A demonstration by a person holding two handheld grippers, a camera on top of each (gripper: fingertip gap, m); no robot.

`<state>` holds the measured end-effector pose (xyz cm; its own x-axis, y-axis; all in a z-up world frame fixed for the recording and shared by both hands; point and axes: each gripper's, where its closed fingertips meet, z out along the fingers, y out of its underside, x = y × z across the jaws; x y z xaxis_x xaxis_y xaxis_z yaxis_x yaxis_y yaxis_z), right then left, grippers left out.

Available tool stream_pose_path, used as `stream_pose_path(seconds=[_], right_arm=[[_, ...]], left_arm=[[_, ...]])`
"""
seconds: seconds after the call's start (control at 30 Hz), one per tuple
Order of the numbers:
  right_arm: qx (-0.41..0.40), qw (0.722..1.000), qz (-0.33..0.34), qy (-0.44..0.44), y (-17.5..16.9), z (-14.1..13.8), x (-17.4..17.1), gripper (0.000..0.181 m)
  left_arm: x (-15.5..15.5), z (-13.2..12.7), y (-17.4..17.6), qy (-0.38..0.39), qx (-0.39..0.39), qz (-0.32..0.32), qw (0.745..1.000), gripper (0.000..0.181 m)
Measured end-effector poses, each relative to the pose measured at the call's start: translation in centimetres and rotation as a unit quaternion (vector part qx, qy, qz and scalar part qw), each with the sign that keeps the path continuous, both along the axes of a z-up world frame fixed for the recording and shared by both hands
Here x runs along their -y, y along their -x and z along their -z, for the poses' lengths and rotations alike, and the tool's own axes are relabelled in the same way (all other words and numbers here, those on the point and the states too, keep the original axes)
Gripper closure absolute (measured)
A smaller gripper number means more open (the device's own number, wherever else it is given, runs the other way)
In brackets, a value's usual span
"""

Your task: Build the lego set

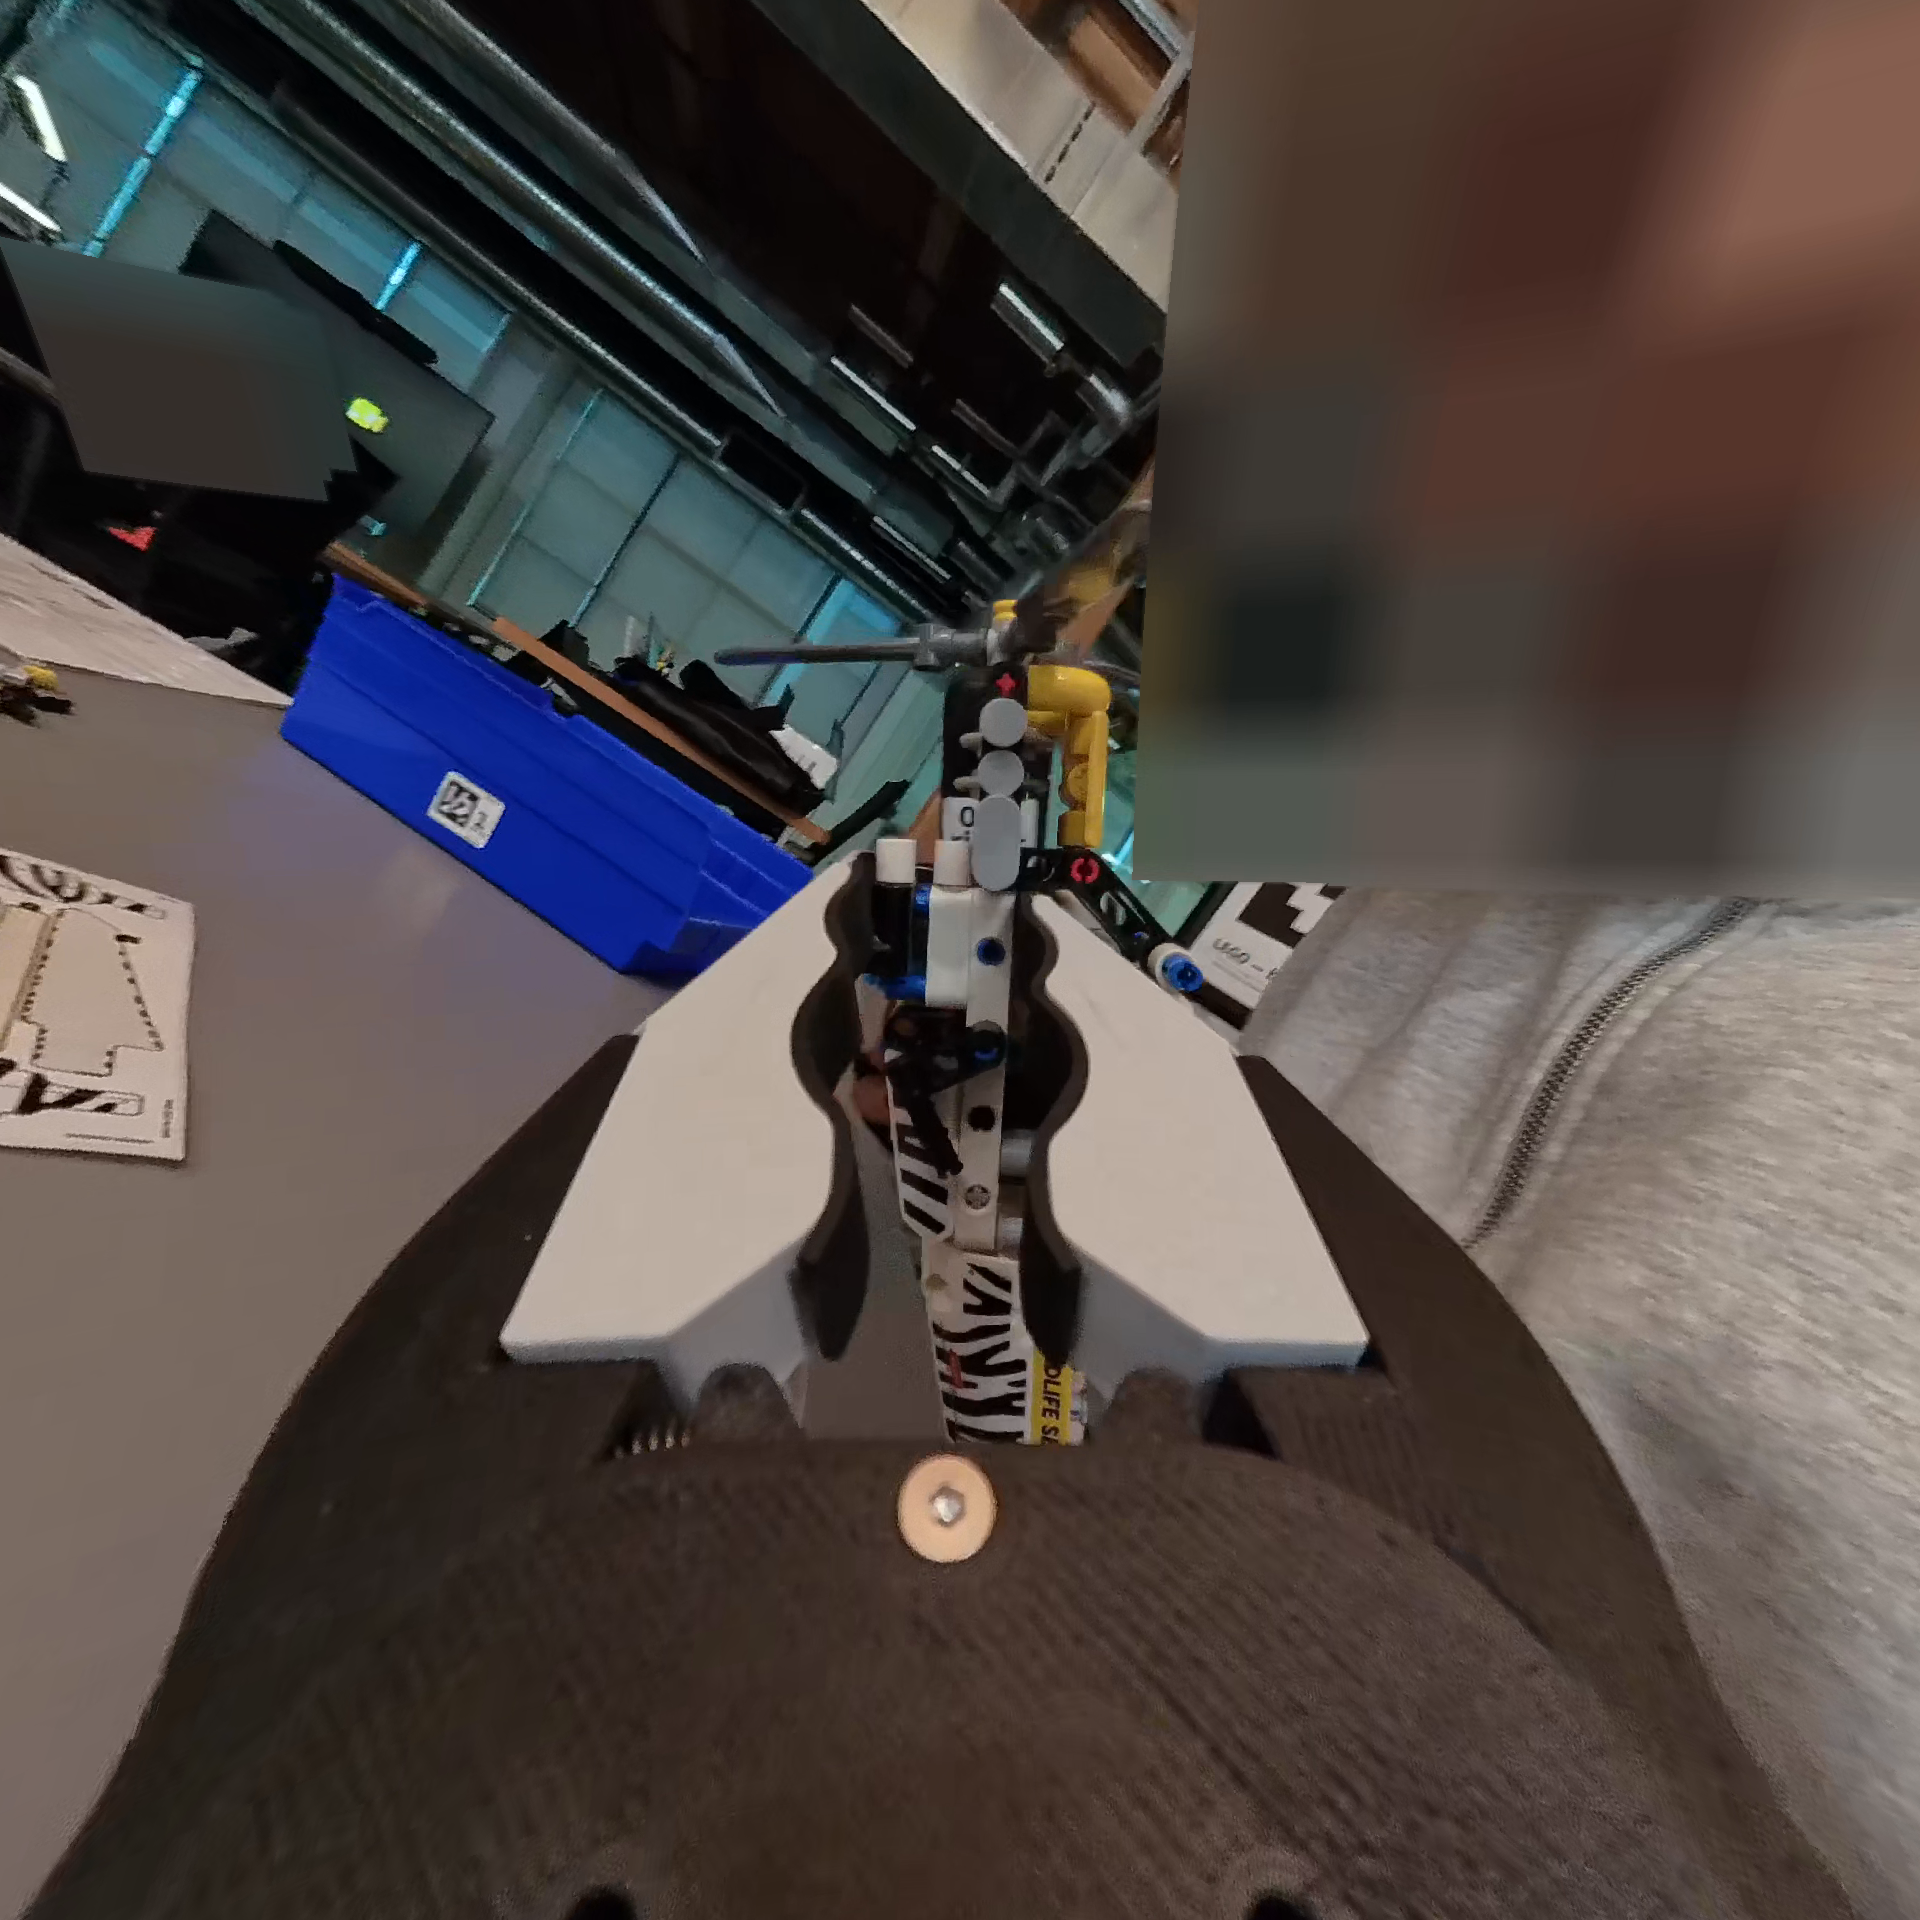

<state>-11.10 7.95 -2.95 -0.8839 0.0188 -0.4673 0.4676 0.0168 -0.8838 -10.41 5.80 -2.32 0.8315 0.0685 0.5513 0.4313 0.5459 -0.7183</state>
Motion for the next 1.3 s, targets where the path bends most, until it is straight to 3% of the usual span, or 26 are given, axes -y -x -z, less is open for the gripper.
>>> stream_pose_path(seconds=[0.03, 0.43, 0.8, 0.87, 0.97, 1.03, 1.3], right_arm=[[0.005, 1.0, 0.0, -0.002, -0.1, 0.1, 0.0, 0.134], [-0.03, 0.998, 0.037, 0.028, -0.6, -0.6, -0.1, 0.153], [0.002, 0.999, 0.021, 0.045, -1.3, -2.0, 0.5, 0.146], [0.02, 0.998, 0.018, 0.06, -1.3, -2.4, 0.5, 0.138], [0.031, 0.996, 0.03, 0.077, -1.0, -2.8, 0.1, 0.142], [0.022, 0.996, 0.028, 0.078, -1.2, -2.9, -0.2, 0.154], [-0.066, 0.997, 0.019, 0.037, -2.6, -3.4, -0.7, 0.153]], left_arm=[[-0.1, 0.1, 0.1, 0.007, -0.001, -0.007, 1.0, 0.158], [-0.3, -0.1, -0.6, -0.009, 0.007, 0.023, 1.0, 0.158], [0.6, -1.1, -1.0, -0.042, -0.012, 0.017, 0.999, 0.158], [0.6, -1.1, -0.9, -0.039, -0.012, 0.012, 0.999, 0.158], [-0.1, -1.0, -1.4, -0.017, -0.031, 0.017, 0.999, 0.158], [-0.5, -1.0, -1.8, 0.0, -0.046, 0.014, 0.999, 0.157], [-0.8, -1.9, -3.1, 0.004, -0.102, 0.012, 0.995, 0.158]])
